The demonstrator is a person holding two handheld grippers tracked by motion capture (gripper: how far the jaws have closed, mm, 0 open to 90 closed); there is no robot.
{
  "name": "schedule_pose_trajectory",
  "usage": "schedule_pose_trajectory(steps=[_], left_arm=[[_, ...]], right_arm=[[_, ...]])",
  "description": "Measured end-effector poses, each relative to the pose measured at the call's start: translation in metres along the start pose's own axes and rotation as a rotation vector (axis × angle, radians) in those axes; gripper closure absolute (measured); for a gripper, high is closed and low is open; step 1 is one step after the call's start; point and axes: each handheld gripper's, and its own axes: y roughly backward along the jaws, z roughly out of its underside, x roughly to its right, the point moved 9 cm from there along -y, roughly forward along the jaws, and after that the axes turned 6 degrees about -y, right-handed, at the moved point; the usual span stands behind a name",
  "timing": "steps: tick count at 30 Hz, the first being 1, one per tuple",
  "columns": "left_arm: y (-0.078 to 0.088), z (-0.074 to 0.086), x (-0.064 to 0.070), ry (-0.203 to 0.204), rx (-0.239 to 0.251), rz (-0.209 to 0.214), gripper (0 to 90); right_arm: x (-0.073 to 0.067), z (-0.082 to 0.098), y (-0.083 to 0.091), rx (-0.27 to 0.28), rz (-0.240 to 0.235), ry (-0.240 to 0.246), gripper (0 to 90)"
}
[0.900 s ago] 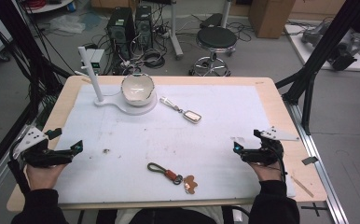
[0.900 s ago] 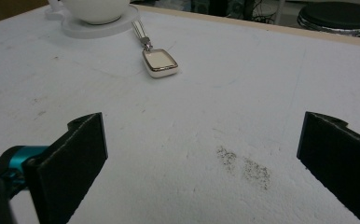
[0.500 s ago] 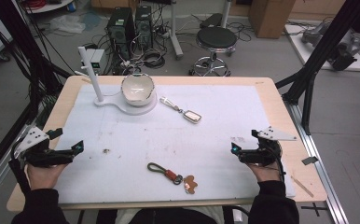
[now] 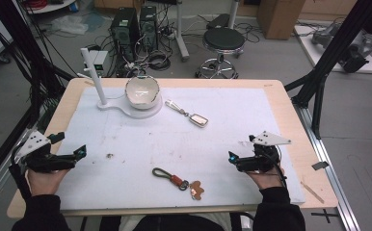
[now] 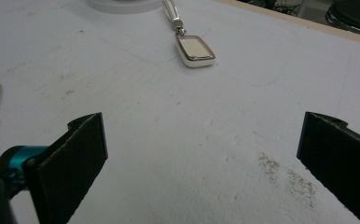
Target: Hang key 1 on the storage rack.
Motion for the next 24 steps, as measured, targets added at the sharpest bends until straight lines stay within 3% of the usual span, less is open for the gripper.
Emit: schedule_pose_trajectory(steps=[5,13,24], left_arm=[[0.000,0.000,0.000,-0.002,-0.002,0.001,1.7],[-0.001,0.001,0.000,-0.002,-0.009,0.001,1.7],[-0.001,0.001,0.001,-0.006,-0.007,-0.001,1.7]], right_arm=[[-0.009,0.001,-0.005,-0.022,-0.022,0.017,0.6],[-0.031,0.005,-0.016,-0.078,-0.055,0.096,0.6],[-0.054,0.009,-0.027,-0.135,-0.093,0.148,0.6]])
